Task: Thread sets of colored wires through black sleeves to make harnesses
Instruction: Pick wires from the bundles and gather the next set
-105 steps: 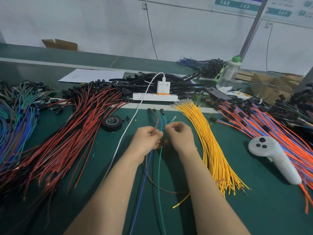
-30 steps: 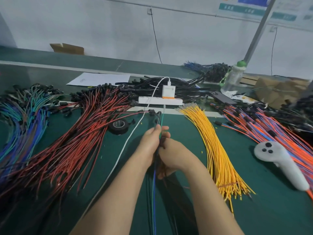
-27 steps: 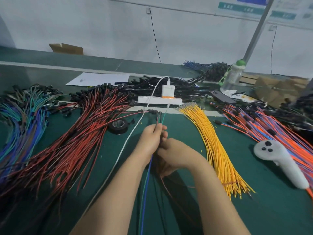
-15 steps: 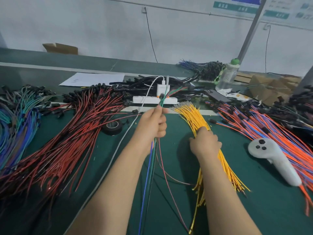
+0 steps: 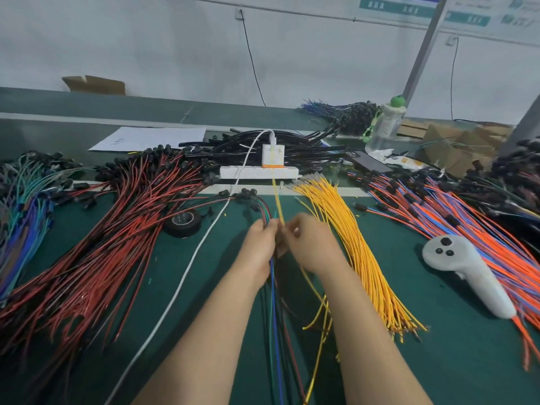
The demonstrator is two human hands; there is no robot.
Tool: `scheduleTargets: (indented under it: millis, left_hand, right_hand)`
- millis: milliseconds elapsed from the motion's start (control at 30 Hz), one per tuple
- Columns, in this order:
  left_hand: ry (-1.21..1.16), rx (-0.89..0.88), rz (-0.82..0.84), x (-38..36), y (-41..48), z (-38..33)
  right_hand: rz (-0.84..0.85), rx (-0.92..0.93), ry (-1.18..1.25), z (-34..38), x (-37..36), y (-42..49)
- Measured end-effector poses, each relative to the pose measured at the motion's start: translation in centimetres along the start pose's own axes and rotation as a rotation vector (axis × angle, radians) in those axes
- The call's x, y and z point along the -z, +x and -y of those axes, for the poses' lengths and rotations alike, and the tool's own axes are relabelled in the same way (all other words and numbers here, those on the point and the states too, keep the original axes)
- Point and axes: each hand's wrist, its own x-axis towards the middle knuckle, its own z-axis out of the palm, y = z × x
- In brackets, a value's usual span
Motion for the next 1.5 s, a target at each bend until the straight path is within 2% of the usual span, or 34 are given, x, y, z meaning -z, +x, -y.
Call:
scheduleTargets:
  millis: [100,233,333,400,433,467,500,567,600,633,733,867,1000,1167,1233,1333,1400,1500]
  left_hand:
    - [-0.071,-0.01,-0.006,0.7,0.2,-0.2]
    - [-0.041,-0.008,-0.072,0.9,0.5,-0.4]
    - [-0.282,0.021,-0.027,1.0,0.5,-1.9]
    - [-0.551,0.087,0.092,2.0,0.1,-4.8]
    - [-0.694,0.123,0.171,2.6,-0.2,-6.6]
    - [-0.819,0.147,0.251,3.1,-0.5,-8.5]
    - [-0.913,0.152,0.332,3.3,-0.9,-10.3]
    - [-0.991,0.1,0.461,2.6,-2.0,-12.9]
    - [-0.987,0.071,0.476,1.9,-2.3,-13.7]
    - [-0.958,0.057,0.476,1.1,-2.5,-14.1]
    - [-0.76,0.073,0.364,-2.0,-1.7,-13.7]
    - [-0.417,0.045,0.215,-5.7,0.7,-9.7]
    - [-0.139,0.024,0.139,-7.4,2.9,-5.5]
    - [0.181,-0.088,0.06,-8.9,4.4,-1.2]
    - [0.254,-0.146,0.049,-9.4,4.8,0.0]
    - [0.287,-0.174,0.08,-10.3,5.0,0.7]
    - [0.143,-0.133,0.143,-10.9,4.5,0.4]
    - [-0.065,-0.084,0.155,-10.9,4.4,-0.4]
  right_hand:
    - [0.229,0.059,-0.056,0.8,0.0,-0.7]
    - [0.324,0.136,-0.047,1.8,1.5,-1.6]
    - [0.529,0.17,0.249,2.4,2.7,-2.6]
    - [0.658,0.133,0.528,1.9,4.0,-3.0]
    - [0.639,0.107,0.614,1.2,4.7,-2.9]
    - [0.543,0.068,0.663,0.3,5.3,-2.6]
    - [0.367,0.013,0.654,-0.8,5.8,-1.8]
    - [-0.054,-0.14,0.365,-3.7,6.3,0.6]
    - [-0.175,-0.23,0.181,-5.1,6.4,1.6]
    - [-0.22,-0.316,0.067,-6.5,6.3,2.4]
    - [-0.184,-0.453,-0.025,-9.3,6.0,3.9]
    - [-0.17,-0.463,-0.093,-10.6,6.1,5.5]
    - [-0.211,-0.485,-0.118,-11.4,5.9,6.7]
    - [-0.433,-0.279,0.01,-10.3,6.1,7.7]
    - [-0.444,-0.164,0.104,-8.5,6.9,8.3]
    - [-0.297,-0.009,0.366,-4.7,8.0,8.9]
    - [-0.212,0.044,0.504,-2.5,8.2,9.0]
    - [-0.177,0.015,0.755,-0.5,8.3,9.0]
